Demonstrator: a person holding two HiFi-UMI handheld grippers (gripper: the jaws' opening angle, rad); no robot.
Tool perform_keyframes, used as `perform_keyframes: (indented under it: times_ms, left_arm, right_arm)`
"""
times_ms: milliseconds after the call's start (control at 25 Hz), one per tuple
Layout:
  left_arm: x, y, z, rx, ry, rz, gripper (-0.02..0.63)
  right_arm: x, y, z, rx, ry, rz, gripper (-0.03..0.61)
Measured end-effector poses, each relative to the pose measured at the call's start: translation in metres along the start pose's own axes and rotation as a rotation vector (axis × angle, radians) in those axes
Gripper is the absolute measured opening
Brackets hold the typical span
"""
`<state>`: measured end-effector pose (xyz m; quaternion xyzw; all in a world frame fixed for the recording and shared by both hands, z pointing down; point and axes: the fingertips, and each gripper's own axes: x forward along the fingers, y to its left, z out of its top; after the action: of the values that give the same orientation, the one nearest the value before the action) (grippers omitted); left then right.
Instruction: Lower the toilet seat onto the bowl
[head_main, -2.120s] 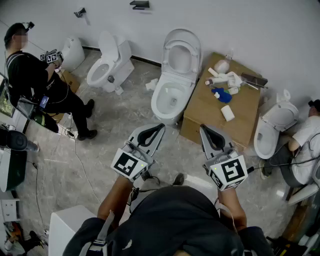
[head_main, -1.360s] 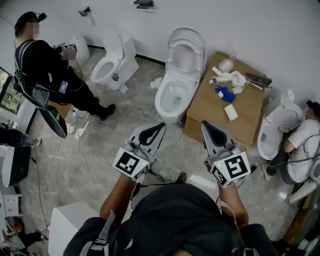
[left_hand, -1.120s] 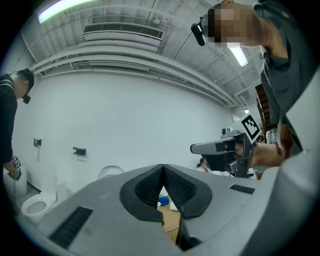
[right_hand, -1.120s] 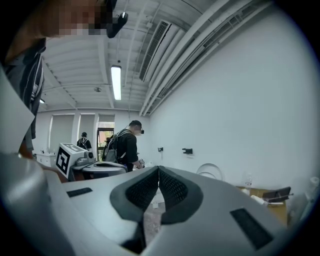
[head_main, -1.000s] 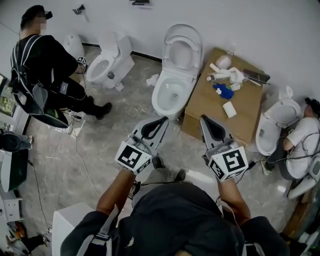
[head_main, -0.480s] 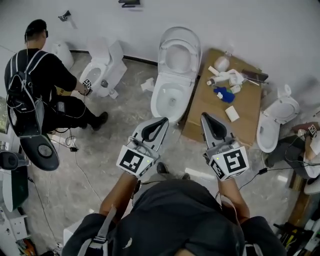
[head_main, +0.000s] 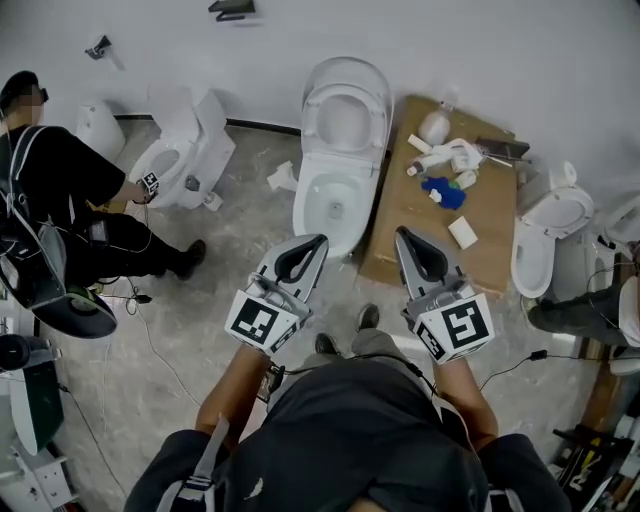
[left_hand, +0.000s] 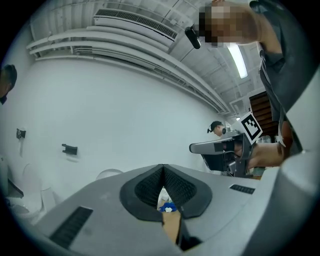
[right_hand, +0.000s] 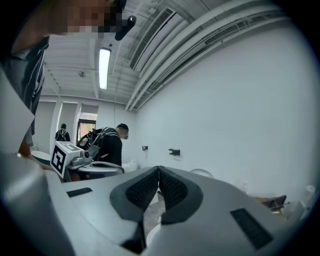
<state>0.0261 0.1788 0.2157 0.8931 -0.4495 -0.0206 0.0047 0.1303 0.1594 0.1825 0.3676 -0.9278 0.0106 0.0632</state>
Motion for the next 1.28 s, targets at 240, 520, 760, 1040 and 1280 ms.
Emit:
perform_keyframes:
  times_ms: [240, 520, 760, 1040, 1280]
  left_arm:
    - [0.039, 0.027, -0.007, -0.02, 0.028, 0.045, 0.005]
    - [0.093, 0.048, -0.004, -0.016, 0.037, 0.106, 0.005]
    - [0.126, 0.051, -0.006, -0.025, 0.063, 0.136, 0.005]
    - [0.145, 0.082, -0.004, -0.031, 0.069, 0.122, 0.005]
    - [0.149, 0.119, -0.001, -0.041, 0.059, 0.066, 0.005]
  right_arm:
    - [0.036, -0.036, -0.002, 0.004, 0.008, 0.054, 0.008]
    - [0.067, -0.087, 0.004, 0.007, -0.005, 0.126, 0.008]
    - [0.084, -0.122, -0.003, 0.032, -0.016, 0.151, 0.008]
    - [0.114, -0.137, -0.004, 0.045, -0.006, 0.13, 0.008]
    - [0.145, -0.134, 0.003, 0.038, 0.002, 0.069, 0.008]
